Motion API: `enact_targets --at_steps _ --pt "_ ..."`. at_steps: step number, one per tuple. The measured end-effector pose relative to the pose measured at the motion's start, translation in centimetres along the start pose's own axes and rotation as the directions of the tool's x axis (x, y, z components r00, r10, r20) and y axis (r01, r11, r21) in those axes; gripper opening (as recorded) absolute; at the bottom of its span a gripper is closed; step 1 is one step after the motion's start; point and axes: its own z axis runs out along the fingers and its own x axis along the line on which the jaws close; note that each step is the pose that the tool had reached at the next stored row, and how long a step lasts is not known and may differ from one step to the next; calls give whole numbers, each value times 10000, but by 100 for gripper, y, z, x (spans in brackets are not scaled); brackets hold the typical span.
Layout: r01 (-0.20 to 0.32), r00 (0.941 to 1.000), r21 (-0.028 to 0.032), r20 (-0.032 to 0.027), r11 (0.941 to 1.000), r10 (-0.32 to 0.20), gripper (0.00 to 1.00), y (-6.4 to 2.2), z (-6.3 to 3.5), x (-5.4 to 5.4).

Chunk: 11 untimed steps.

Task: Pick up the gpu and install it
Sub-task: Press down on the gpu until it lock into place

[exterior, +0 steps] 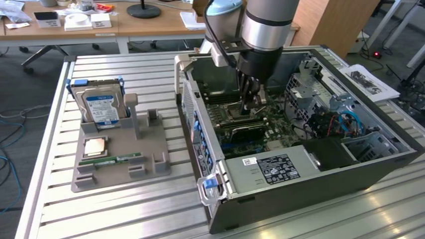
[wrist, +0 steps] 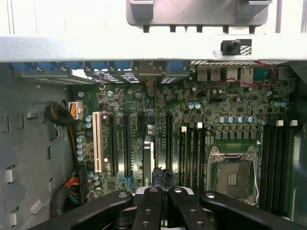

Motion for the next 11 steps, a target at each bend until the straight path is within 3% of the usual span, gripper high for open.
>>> enact_targets --at_steps 11 --pt "-2 10000 -6 -2 10000 2 11 20 120 23"
